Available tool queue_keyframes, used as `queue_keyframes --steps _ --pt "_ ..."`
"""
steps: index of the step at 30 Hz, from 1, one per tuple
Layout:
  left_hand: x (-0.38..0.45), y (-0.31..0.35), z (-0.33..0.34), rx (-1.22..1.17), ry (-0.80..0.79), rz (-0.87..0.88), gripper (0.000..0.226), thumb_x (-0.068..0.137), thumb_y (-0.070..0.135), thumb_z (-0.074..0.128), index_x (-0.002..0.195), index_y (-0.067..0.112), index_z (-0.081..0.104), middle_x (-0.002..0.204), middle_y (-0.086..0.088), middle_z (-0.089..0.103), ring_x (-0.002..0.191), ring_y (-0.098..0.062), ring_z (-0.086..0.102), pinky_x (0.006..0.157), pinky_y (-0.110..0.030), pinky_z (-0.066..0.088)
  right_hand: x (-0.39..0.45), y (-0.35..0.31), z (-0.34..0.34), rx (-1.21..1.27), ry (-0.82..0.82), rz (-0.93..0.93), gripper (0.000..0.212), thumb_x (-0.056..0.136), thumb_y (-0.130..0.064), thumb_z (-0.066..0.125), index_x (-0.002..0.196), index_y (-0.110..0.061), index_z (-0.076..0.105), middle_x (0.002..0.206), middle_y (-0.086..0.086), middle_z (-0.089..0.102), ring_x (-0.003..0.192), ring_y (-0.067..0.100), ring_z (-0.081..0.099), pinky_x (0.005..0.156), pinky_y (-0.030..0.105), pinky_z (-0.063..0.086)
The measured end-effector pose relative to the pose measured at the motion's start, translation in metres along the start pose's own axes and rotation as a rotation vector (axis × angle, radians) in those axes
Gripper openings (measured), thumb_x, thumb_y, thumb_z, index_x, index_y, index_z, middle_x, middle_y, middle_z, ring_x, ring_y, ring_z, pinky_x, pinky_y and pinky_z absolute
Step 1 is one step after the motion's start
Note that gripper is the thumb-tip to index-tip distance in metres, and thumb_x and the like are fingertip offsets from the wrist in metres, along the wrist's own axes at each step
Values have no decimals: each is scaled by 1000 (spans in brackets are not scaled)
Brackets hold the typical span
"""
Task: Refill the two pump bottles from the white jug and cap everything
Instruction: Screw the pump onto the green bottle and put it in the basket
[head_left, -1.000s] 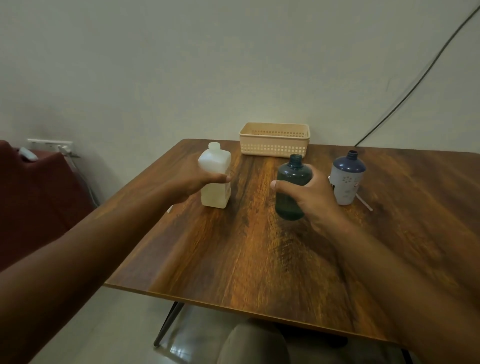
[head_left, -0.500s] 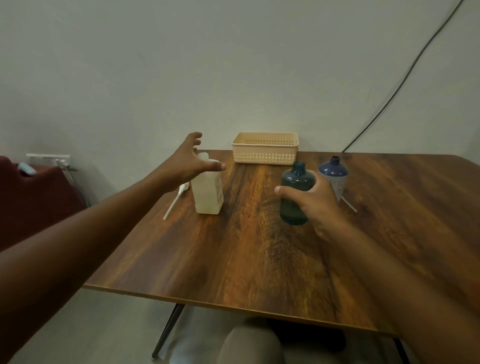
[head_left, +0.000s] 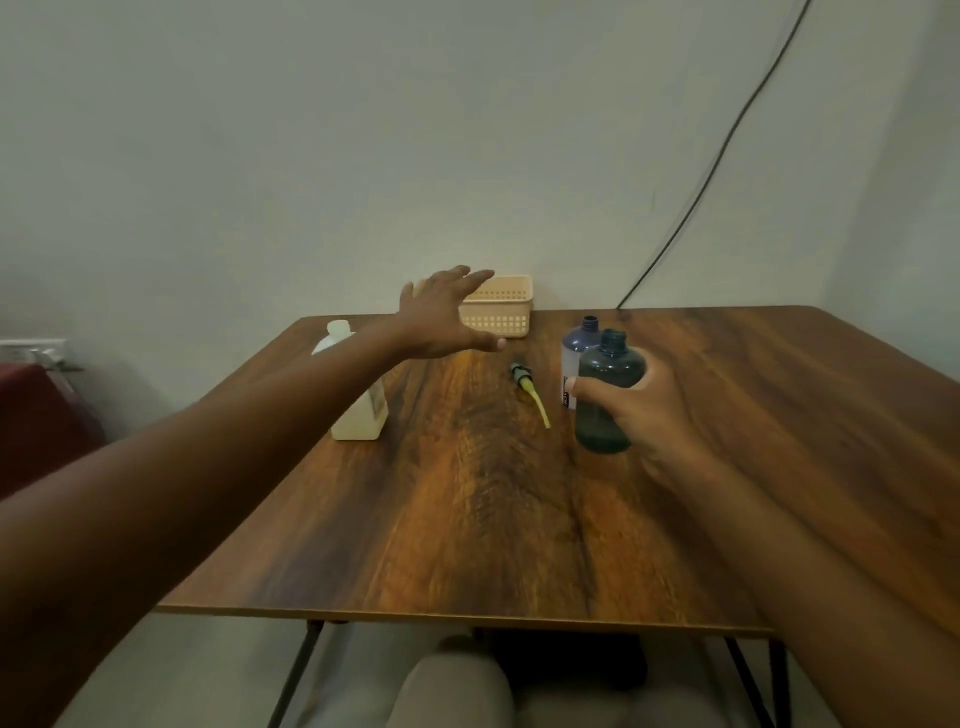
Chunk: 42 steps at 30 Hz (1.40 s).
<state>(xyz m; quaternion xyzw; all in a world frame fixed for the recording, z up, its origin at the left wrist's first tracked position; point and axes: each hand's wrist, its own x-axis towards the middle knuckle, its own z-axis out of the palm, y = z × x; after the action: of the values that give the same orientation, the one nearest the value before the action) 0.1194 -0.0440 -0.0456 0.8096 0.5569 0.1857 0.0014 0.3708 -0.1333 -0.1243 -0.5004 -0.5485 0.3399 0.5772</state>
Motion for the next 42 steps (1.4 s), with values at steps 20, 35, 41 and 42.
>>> queue_keyframes --steps 20,35,41,42 --pt "81 43 110 -576 -178 -255 81 89 56 70 156 20 41 161 -10 41 142 -31 47 109 -40 44 16 37 -52 7 44 99 65 69 -29 92 122 -34 55 118 -9 64 111 17 62 96 44 55" --pt "96 13 141 -316 -190 -313 45 87 33 79 128 16 69 122 -2 72 102 -16 69 84 -32 58 31 49 -44 22 -10 90 53 64 -30 94 101 -44 59 107 -16 68 101 8 66 90 36 56" --pt "95 16 140 -310 -148 -324 17 88 20 78 104 14 79 98 -1 76 87 -12 69 59 -21 46 31 49 -41 20 -14 100 52 63 -29 95 101 -42 61 106 -15 70 102 9 67 88 36 57" --pt "95 15 138 -324 -137 -321 18 87 17 79 105 12 79 100 -3 76 90 -13 69 63 -22 49 31 48 -39 22 -17 100 52 63 -29 95 101 -43 61 106 -15 70 102 10 67 87 35 57"
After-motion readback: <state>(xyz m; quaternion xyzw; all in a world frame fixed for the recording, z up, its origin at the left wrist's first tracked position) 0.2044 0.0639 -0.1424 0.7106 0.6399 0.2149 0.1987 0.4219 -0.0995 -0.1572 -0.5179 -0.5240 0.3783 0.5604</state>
